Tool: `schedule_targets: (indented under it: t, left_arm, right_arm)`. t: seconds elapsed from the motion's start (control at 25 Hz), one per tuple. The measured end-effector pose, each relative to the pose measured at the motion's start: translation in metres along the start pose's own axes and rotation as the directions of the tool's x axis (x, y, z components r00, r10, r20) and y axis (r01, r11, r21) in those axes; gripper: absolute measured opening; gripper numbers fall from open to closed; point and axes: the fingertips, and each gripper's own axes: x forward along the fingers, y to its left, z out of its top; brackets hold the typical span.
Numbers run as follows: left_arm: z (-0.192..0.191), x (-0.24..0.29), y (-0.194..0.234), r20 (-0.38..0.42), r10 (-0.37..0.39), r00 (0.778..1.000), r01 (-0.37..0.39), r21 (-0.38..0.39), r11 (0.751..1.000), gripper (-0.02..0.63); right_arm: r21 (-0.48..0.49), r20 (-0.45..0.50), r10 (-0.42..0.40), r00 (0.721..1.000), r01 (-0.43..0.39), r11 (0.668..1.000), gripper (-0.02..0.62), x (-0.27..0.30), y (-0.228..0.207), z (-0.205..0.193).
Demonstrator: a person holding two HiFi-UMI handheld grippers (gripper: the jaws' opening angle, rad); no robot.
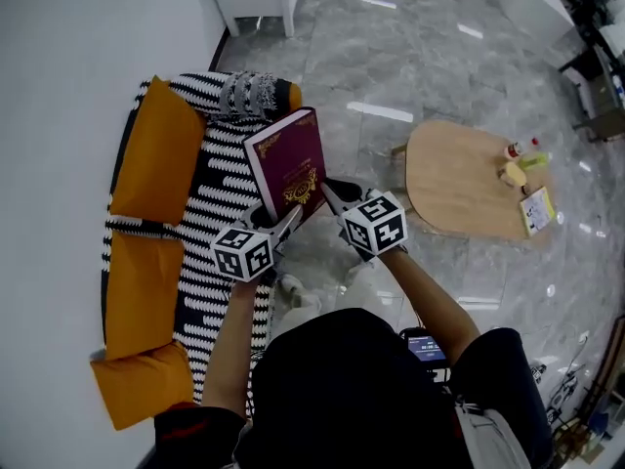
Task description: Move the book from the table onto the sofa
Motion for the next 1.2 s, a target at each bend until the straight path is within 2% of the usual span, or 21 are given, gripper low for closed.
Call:
schedule_targets:
  t: [0.4,0.76,1.0,1.2]
  left_arm:
    - [0.016,-0.1,0.055,0.123,0.097,0.988,-0.098,-0.003,0.995,0.229]
    - [0.003,-0.171,0.093,0.191,0.177,0.966,-0.172,-0.04,0.984,0.229]
    - [-0.018,-0.198,0.119,0.193,0.231,0.954,-0.216,-0.095,0.972,0.229]
    - [-0.03,-0.206,0.136,0.188,0.272,0.944,-0.248,-0.143,0.958,0.229]
  right_arm:
    - [-0.089,0.011,0.094,0.996,-0.093,0.992,0.02,0.058,0.095,0.031]
    - [-0.133,-0.031,0.178,0.984,-0.181,0.974,0.017,0.1,0.173,0.027]
    - [-0.151,-0.089,0.21,0.974,-0.221,0.964,0.017,0.128,0.206,0.011]
    - [-0.161,-0.125,0.233,0.964,-0.252,0.954,0.017,0.144,0.214,0.01]
